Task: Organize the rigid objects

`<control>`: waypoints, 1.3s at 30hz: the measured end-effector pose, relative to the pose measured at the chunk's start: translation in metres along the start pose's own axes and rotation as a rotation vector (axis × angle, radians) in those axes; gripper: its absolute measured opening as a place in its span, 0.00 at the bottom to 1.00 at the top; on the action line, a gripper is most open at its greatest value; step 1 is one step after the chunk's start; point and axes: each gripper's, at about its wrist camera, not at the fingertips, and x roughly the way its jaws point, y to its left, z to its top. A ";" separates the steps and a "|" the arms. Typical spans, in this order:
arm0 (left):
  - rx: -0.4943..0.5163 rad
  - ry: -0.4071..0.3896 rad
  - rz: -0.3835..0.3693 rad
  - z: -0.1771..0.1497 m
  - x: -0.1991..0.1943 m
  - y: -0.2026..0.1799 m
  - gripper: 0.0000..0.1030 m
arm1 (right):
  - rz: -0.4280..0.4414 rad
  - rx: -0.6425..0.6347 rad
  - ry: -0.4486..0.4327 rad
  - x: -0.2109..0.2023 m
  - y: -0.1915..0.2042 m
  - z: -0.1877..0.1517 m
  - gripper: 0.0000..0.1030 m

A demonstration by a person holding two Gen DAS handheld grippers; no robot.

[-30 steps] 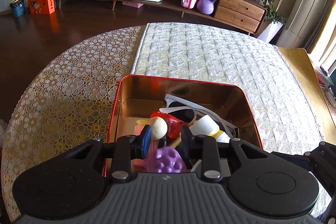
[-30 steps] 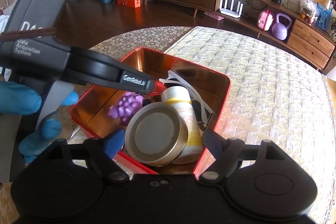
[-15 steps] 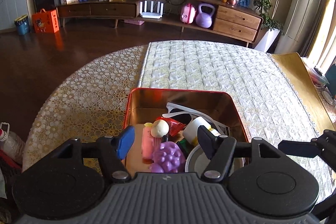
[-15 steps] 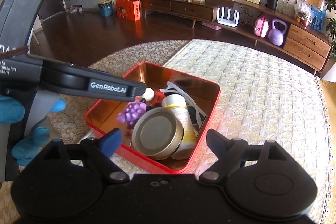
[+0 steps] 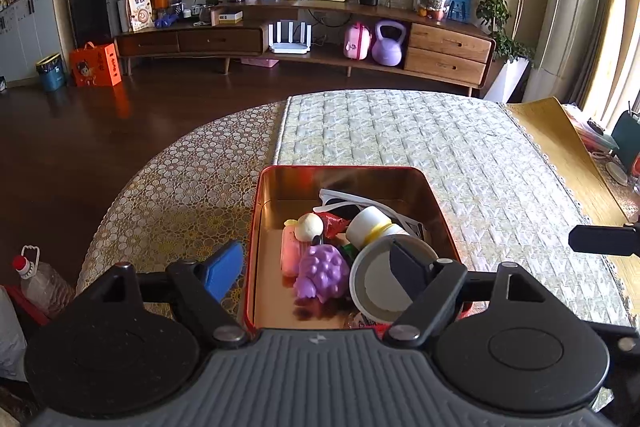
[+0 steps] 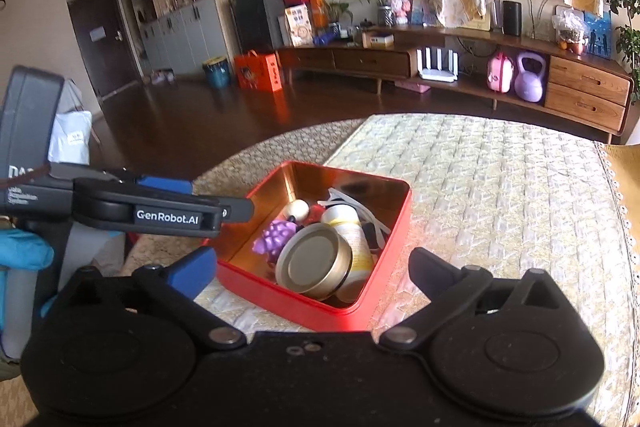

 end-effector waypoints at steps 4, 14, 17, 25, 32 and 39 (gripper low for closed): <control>-0.005 0.002 -0.006 -0.006 -0.009 -0.003 0.78 | 0.007 -0.010 -0.028 -0.014 0.001 -0.004 1.00; -0.017 -0.007 -0.013 -0.020 -0.030 -0.009 0.87 | 0.002 -0.001 -0.086 -0.035 0.000 -0.013 1.00; -0.030 -0.008 -0.025 -0.025 -0.034 -0.009 0.99 | -0.001 0.011 -0.090 -0.039 -0.002 -0.017 1.00; -0.036 0.010 -0.022 -0.038 -0.042 -0.017 0.99 | 0.001 0.093 -0.101 -0.050 -0.015 -0.027 1.00; -0.031 0.002 -0.003 -0.045 -0.052 -0.028 0.99 | -0.003 0.120 -0.098 -0.056 -0.020 -0.040 1.00; -0.006 -0.020 -0.007 -0.047 -0.059 -0.041 0.99 | -0.005 0.115 -0.120 -0.062 -0.022 -0.043 1.00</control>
